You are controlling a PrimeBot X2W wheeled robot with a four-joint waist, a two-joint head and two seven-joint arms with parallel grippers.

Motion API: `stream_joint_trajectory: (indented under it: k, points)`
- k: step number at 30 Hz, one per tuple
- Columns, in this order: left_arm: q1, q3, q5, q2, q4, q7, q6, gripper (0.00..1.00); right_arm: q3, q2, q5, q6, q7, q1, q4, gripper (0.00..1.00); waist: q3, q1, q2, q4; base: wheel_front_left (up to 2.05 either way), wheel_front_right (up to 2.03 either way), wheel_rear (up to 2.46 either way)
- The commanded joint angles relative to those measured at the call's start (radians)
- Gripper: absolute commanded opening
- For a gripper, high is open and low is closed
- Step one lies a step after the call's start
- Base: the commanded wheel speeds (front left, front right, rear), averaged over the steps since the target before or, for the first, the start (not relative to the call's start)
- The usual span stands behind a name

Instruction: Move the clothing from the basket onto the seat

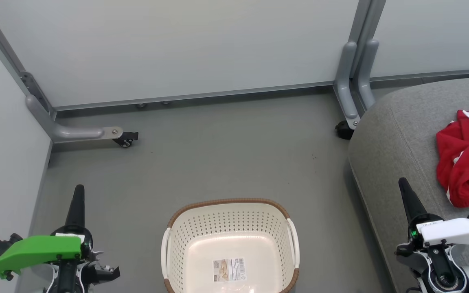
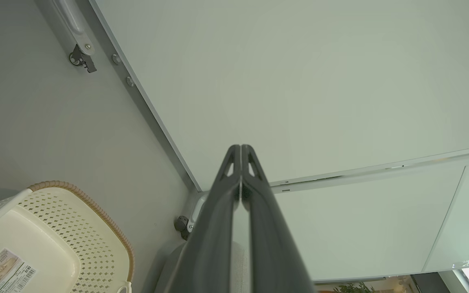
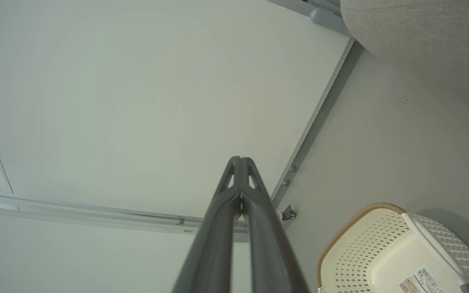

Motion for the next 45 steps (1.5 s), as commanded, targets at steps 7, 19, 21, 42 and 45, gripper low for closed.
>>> stream_joint_trajectory:
  k: [7,19,21,42,45]
  points:
    - [-0.023,0.011,-0.070,0.001,-0.011,0.020,0.003,0.00,0.005,-0.012,0.080,0.000,0.015,-0.018,0.007,0.00,-0.003,0.0000,0.0000,-0.005,0.00,0.00,0.00]
    - [-0.025,0.021,-0.159,0.000,-0.018,0.043,0.006,0.00,0.014,-0.024,0.185,0.000,0.025,-0.022,0.017,0.00,-0.007,0.0000,0.0000,-0.012,0.00,0.00,0.00]
    - [-0.024,0.023,-0.172,0.000,-0.019,0.046,0.007,0.00,0.016,-0.026,0.201,0.000,0.027,-0.023,0.018,0.00,-0.008,0.0000,0.0000,-0.013,0.00,0.00,0.00]
    - [-0.024,0.030,-0.236,0.000,-0.023,0.063,0.008,0.00,0.043,-0.050,0.299,0.000,0.018,-0.022,0.022,0.00,-0.012,0.0000,0.0000,-0.020,0.00,0.00,0.00]
    - [-0.024,0.030,-0.236,0.000,-0.023,0.063,0.008,0.00,0.048,-0.053,0.302,0.000,0.015,-0.021,0.021,0.00,-0.012,0.0000,0.0000,-0.020,0.00,0.00,0.00]
